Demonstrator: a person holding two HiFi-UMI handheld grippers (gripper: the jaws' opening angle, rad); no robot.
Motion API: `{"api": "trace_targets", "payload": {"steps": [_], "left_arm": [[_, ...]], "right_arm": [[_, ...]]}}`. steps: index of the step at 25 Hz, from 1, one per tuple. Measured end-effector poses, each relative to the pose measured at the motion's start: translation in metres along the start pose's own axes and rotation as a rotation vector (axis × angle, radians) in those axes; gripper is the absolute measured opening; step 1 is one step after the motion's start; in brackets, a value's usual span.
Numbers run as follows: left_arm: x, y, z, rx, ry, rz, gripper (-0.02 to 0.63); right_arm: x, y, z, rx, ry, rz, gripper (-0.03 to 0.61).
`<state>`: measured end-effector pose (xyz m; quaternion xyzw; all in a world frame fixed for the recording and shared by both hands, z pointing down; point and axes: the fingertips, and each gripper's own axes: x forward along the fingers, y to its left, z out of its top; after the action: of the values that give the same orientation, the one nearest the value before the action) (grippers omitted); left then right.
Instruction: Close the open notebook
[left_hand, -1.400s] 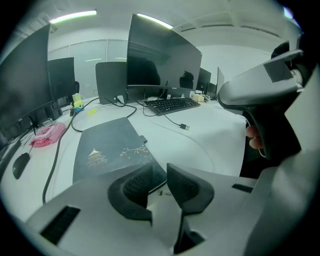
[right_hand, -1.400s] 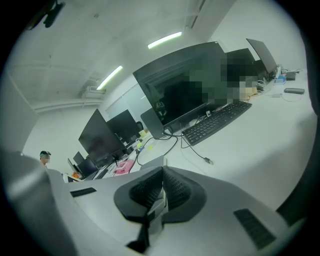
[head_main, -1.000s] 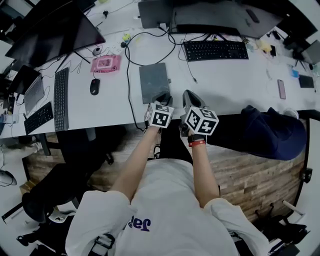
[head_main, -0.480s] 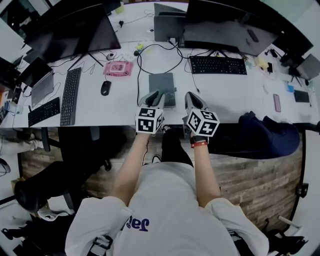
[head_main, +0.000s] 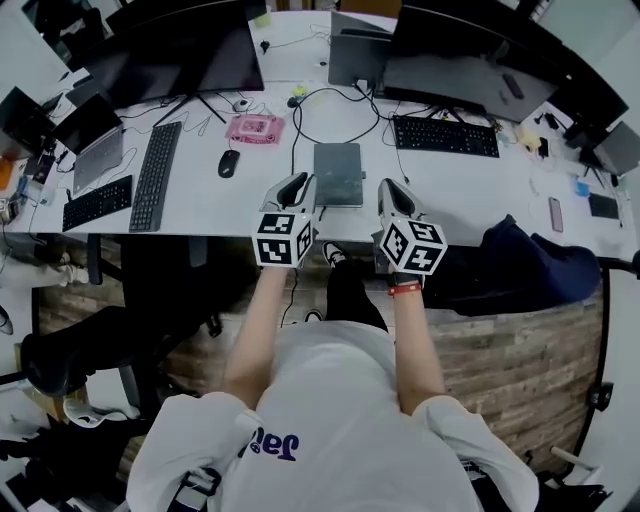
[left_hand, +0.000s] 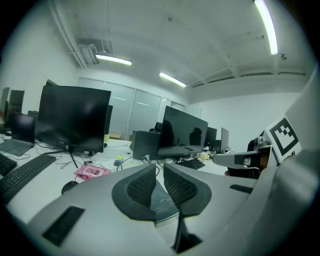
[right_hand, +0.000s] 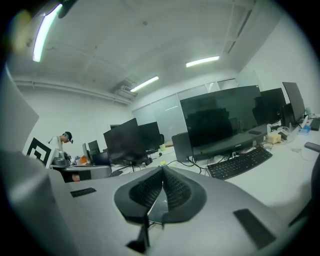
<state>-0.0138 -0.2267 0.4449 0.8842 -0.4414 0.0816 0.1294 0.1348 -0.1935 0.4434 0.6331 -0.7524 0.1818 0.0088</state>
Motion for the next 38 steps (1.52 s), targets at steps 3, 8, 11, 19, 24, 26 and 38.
{"api": "trace_targets", "payload": {"steps": [3,8,11,19,24,26,38], "left_arm": [[-0.016,0.011,0.005,-0.004,-0.022,0.026,0.051],[-0.031,0.014,0.013,0.010,-0.040,0.033,0.032],[-0.036,0.014,0.018,0.023,-0.050,0.037,0.023],[-0.044,0.020,0.026,0.013,-0.078,0.034,0.020],[-0.045,0.016,0.028,0.048,-0.068,0.022,0.019],[-0.043,0.012,0.027,0.059,-0.061,0.021,0.018],[-0.034,0.006,0.024,0.064,-0.066,0.000,0.018]], "right_arm": [[-0.008,0.008,0.002,-0.011,-0.019,-0.001,0.000],[-0.019,0.014,0.010,-0.039,-0.048,-0.012,0.000],[-0.024,0.017,0.015,-0.053,-0.064,-0.018,0.000],[-0.031,0.028,0.026,-0.061,-0.095,-0.026,0.000],[-0.028,0.029,0.021,-0.074,-0.070,-0.030,0.000],[-0.027,0.028,0.020,-0.082,-0.057,-0.028,0.000],[-0.028,0.031,0.019,-0.133,-0.066,-0.033,0.000]]}}
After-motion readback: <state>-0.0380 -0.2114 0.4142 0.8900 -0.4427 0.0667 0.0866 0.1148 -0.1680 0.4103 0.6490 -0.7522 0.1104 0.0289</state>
